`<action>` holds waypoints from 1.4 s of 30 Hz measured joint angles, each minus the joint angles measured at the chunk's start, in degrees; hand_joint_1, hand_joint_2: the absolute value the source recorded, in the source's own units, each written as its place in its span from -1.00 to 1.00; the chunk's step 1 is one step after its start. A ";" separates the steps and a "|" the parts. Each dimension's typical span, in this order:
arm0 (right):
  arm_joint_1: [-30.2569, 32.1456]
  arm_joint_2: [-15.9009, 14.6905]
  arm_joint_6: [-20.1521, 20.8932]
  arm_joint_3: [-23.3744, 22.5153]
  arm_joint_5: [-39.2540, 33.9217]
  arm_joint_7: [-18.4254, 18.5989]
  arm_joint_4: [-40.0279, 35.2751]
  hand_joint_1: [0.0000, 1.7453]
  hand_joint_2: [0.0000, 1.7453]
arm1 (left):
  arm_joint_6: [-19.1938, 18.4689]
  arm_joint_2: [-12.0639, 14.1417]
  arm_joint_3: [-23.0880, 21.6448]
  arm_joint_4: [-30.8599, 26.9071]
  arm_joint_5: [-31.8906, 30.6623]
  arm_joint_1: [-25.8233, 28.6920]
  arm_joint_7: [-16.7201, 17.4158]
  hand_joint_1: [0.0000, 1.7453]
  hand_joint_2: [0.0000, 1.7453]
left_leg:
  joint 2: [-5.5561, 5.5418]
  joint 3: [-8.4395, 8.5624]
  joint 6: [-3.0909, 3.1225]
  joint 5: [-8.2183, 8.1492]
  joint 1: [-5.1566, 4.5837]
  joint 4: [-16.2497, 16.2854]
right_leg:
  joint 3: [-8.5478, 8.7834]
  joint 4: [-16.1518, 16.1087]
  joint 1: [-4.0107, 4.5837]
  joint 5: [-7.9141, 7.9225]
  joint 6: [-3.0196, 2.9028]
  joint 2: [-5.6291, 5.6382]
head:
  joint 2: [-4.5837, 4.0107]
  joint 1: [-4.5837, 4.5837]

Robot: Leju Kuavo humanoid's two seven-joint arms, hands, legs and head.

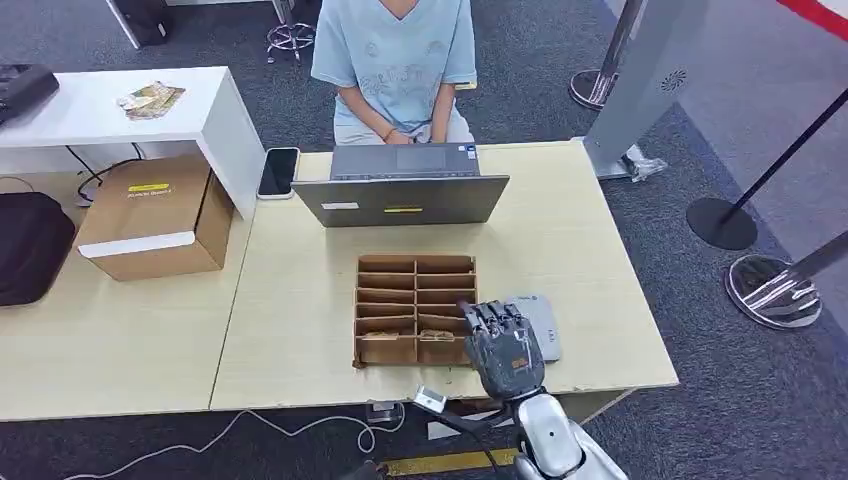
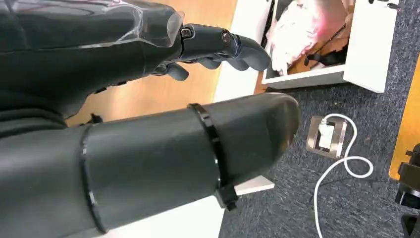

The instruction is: Pass the card to the sensor for recognition and then transmit it.

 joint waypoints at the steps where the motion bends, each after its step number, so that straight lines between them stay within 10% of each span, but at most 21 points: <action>1: -0.03 -0.02 -0.17 0.00 0.00 0.11 0.00 -1.00 1.00 | 0.00 0.00 0.00 0.00 0.00 0.00 0.00 -1.00 -1.00 | 0.00 0.00 0.00 0.00 0.00 0.00 | 0.00 0.00 0.00 0.00 0.00 0.00 | 0.00 0.00; 42: -1.66 3.67 -1.55 0.09 0.00 -4.72 3.15 -0.78 1.00 | 0.02 0.00 -0.04 0.00 -0.02 0.00 -0.02 -1.00 -1.00 | 0.00 0.00 0.00 0.00 0.00 0.00 | 0.00 0.01 0.00 0.00 0.00 0.00 | 0.00 0.00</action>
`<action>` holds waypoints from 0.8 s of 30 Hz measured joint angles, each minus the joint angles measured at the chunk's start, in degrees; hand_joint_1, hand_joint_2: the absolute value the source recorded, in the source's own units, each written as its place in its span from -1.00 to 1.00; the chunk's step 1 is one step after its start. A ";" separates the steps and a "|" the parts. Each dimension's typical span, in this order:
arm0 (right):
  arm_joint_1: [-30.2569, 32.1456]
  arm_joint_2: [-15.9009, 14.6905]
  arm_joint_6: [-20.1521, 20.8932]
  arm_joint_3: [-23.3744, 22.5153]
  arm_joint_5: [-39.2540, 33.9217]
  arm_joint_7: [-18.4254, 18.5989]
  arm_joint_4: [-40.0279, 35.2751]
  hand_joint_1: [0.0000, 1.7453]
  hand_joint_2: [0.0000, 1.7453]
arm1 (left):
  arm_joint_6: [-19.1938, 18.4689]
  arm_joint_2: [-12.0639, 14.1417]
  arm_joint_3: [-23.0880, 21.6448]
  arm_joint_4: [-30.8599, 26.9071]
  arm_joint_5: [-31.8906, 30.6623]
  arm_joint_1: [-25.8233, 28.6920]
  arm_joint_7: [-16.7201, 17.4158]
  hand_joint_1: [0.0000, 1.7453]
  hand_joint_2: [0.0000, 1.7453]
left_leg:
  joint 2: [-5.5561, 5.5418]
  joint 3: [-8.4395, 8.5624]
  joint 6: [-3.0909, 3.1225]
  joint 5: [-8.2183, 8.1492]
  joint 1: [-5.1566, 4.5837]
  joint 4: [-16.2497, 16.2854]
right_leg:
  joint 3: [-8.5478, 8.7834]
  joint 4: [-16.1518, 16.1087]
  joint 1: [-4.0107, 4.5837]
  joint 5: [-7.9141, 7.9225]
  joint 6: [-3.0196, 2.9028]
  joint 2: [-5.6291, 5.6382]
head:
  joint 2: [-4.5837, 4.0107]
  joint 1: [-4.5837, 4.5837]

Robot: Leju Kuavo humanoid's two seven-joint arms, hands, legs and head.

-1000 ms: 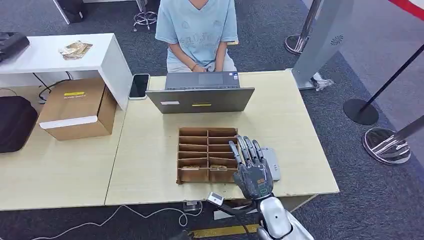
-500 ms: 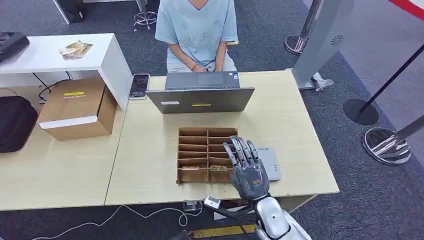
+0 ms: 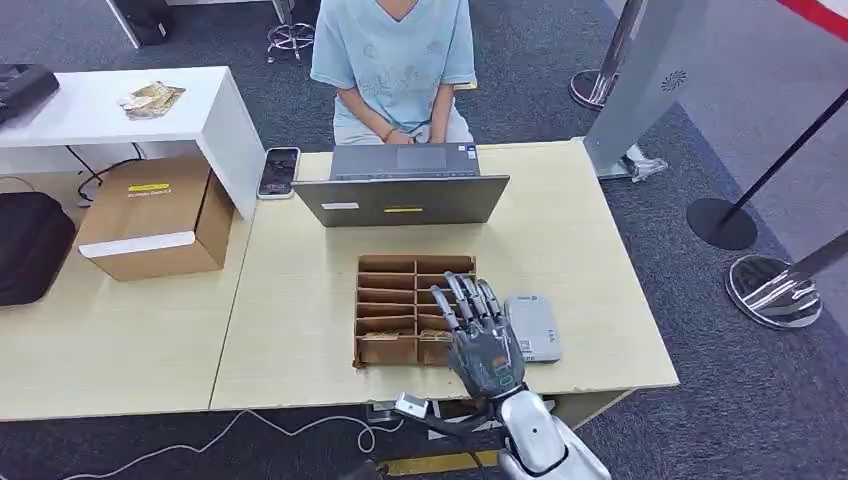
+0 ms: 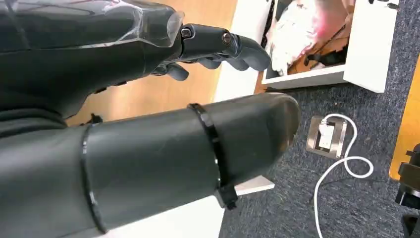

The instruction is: Pass the card to the sensor for recognition and then transmit it.

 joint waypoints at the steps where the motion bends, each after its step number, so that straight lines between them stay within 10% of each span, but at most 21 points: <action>1: -0.08 0.04 0.15 0.00 0.00 0.11 0.13 -0.56 1.00 | 0.00 0.00 0.00 0.00 -0.02 0.00 0.00 -1.00 -1.00 | 0.00 0.00 0.00 0.00 0.00 0.00 | 0.00 0.00 0.00 0.00 0.00 0.00 | 0.00 0.00; 3: -0.09 0.07 0.28 0.00 -0.02 0.42 0.22 -0.32 1.00 | -0.02 0.00 -0.02 0.00 -0.02 0.00 0.00 -1.00 -1.00 | 0.00 0.00 0.00 0.00 0.00 0.00 | 0.00 0.00 0.00 0.00 0.00 0.00 | 0.00 0.00; 4: -0.09 0.07 0.31 0.00 0.00 0.48 0.22 0.54 1.00 | -0.02 0.00 -0.02 0.00 -0.04 0.00 0.00 -1.00 -1.00 | 0.00 0.00 0.00 0.00 0.00 0.00 | 0.00 0.00 0.00 0.00 0.00 0.00 | 0.00 0.00; 11: -0.08 0.07 0.35 0.00 0.00 1.14 0.24 0.88 1.00 | -0.02 0.00 -0.02 0.00 -0.07 0.00 -0.26 -1.00 -1.00 | 0.00 0.01 0.00 0.00 0.00 0.00 | 0.00 0.00 0.00 0.00 0.00 0.00 | 0.00 0.00; 24: -0.03 0.07 0.48 0.00 0.00 1.92 0.22 0.92 1.00 | 0.00 -0.09 -0.50 0.00 -0.13 -0.12 -0.31 -1.00 -1.00 | 0.00 0.01 0.00 0.00 0.00 0.00 | 0.00 0.00 0.00 0.00 0.00 0.00 | 0.00 0.00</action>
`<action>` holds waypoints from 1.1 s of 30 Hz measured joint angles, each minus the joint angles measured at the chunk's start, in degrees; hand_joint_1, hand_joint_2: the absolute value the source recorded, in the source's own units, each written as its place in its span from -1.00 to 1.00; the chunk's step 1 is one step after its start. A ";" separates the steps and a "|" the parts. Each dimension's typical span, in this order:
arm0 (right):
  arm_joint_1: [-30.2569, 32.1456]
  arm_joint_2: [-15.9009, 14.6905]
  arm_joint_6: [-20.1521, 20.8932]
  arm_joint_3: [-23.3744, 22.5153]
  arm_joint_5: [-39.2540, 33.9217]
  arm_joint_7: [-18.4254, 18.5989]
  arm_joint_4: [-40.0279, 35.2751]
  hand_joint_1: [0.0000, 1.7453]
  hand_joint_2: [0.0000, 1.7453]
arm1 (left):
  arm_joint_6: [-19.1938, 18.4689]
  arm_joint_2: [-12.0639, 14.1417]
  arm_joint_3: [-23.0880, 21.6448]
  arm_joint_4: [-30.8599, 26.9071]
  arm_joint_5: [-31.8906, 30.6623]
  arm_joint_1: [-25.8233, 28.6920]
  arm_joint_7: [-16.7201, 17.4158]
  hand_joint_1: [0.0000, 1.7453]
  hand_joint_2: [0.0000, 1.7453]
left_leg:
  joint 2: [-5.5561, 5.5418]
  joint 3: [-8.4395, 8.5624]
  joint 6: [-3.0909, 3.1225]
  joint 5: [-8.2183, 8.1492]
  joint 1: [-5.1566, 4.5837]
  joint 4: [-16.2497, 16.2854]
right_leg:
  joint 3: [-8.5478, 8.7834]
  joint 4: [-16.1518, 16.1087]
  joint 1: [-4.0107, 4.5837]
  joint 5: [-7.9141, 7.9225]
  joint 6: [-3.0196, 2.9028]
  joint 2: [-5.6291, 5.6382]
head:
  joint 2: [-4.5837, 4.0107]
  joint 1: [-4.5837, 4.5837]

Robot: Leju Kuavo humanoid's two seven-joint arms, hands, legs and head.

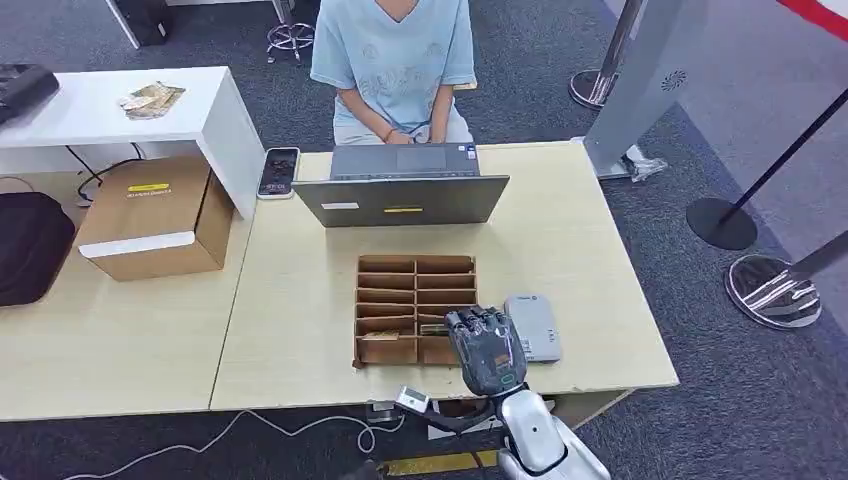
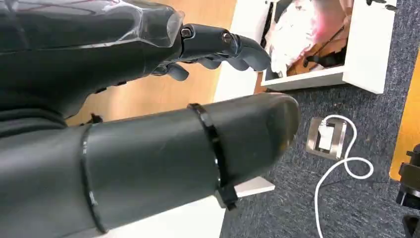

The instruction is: Pass the card to the sensor for recognition and then transmit it.

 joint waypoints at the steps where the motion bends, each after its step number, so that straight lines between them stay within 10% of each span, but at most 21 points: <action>1: 0.00 0.00 0.04 0.00 0.00 0.00 0.00 0.84 1.00 | -0.02 0.00 -0.02 0.00 0.00 0.00 0.00 -1.00 -1.00 | 0.00 0.00 0.00 0.00 0.00 0.00 | 0.00 0.00 0.00 0.00 0.00 0.00 | 0.00 0.00; 6: 0.00 0.00 0.24 0.00 0.00 0.17 -0.02 0.54 1.00 | 0.00 0.00 -0.09 0.00 0.00 -0.02 0.00 -1.00 -1.00 | 0.00 0.00 0.00 0.00 0.00 0.00 | 0.00 0.00 0.00 0.00 0.00 0.00 | 0.00 0.00; 10: -0.01 -0.02 0.17 0.00 0.00 0.57 -0.04 -0.50 1.00 | 0.00 0.00 -0.20 0.00 0.00 -0.04 -0.02 -1.00 -1.00 | 0.00 0.00 0.00 0.00 0.00 0.00 | 0.00 0.00 0.00 0.00 0.00 0.00 | 0.00 0.00; 17: 0.02 -0.15 0.04 0.00 0.00 1.40 -0.63 -0.88 1.00 | 0.00 0.00 -0.44 0.00 -0.04 -0.10 -0.02 -1.00 -1.00 | 0.00 0.00 0.00 0.00 0.00 0.00 | 0.00 0.00 0.00 0.00 0.00 0.00 | 0.00 0.00; 33: -0.15 0.63 2.41 -0.31 0.00 -4.97 -0.46 -0.70 1.00 | -0.02 -0.07 -0.76 0.00 0.00 -0.16 -0.26 -1.00 -1.00 | 0.00 -0.01 0.00 0.00 0.00 0.00 | 0.00 0.00 0.00 0.00 0.00 0.00 | 0.00 0.00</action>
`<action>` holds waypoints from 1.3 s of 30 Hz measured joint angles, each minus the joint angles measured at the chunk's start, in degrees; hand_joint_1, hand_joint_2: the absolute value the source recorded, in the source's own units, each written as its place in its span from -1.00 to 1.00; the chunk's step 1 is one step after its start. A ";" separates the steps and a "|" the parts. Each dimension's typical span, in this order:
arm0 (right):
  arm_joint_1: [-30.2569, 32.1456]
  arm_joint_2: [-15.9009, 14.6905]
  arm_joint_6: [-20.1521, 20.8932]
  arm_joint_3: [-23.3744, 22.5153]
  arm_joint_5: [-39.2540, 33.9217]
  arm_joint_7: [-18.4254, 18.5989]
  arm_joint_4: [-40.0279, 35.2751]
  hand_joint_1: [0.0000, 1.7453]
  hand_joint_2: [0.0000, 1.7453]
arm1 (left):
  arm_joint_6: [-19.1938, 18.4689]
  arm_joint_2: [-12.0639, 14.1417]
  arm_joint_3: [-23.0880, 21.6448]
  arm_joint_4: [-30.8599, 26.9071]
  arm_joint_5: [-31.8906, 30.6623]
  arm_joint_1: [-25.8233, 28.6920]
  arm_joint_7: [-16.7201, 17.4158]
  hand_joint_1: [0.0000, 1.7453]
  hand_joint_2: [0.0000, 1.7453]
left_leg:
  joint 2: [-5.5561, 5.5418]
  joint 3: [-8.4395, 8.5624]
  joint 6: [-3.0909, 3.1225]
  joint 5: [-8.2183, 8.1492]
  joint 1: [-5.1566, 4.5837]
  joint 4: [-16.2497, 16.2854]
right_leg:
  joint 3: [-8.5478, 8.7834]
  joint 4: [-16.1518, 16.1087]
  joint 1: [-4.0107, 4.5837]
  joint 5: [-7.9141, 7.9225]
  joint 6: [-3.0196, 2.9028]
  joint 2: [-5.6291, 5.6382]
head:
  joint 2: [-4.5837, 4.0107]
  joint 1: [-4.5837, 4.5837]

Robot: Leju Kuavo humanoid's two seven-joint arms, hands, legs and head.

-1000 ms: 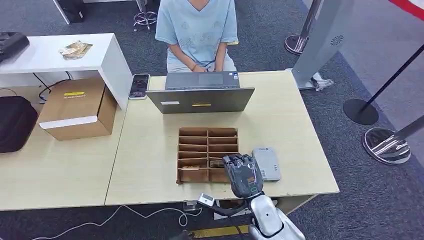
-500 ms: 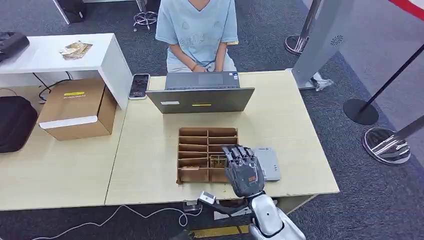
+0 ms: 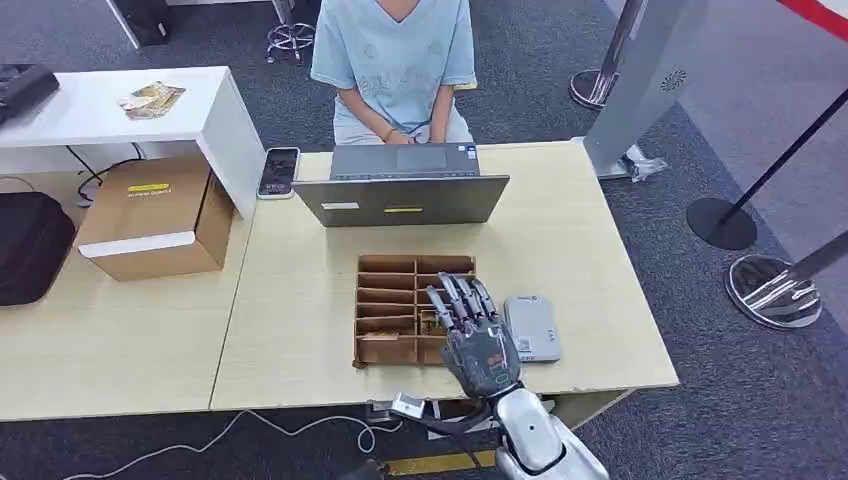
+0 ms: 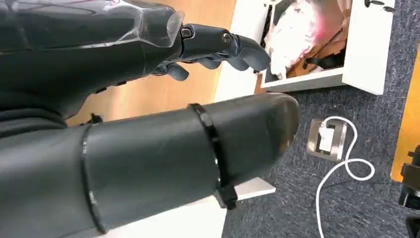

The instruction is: Pass the card to the sensor for recognition and then transmit it.

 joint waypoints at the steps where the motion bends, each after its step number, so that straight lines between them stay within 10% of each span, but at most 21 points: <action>1: -0.06 0.28 0.74 -0.33 -0.11 -1.11 -0.02 -0.68 1.00 | 0.02 0.00 0.00 0.00 0.02 0.00 -0.07 -1.00 -1.00 | 0.00 0.00 0.00 0.00 0.00 0.00 | 0.00 0.00 0.00 0.00 0.00 0.00 | 0.00 0.00; 9: 0.63 1.44 8.81 -3.17 -11.20 -9.40 -5.89 -0.88 1.00 | 0.02 0.00 0.00 0.00 0.09 0.00 -0.46 -1.00 -1.00 | 0.00 0.00 0.00 0.00 0.00 0.00 | 0.00 0.00 0.00 0.00 0.00 -0.01 | 0.00 0.00; 25: 2.78 -3.98 16.65 -6.88 -24.65 -13.79 -22.71 -0.90 1.00 | 0.00 0.00 0.00 0.00 0.28 0.00 -0.63 -1.00 -1.00 | 0.00 0.01 0.00 0.00 -0.01 0.01 | 0.00 -0.01 -0.01 0.01 0.00 0.00 | 0.00 0.00; 39: -1.16 -6.84 20.83 -2.58 -18.45 -8.02 -21.46 -0.98 1.00 | 0.02 0.00 0.00 0.00 1.01 -0.01 -0.63 -1.00 -1.00 | 0.00 0.00 0.00 0.00 -0.01 0.01 | 0.00 0.00 -0.01 0.01 0.00 -0.01 | 0.00 0.00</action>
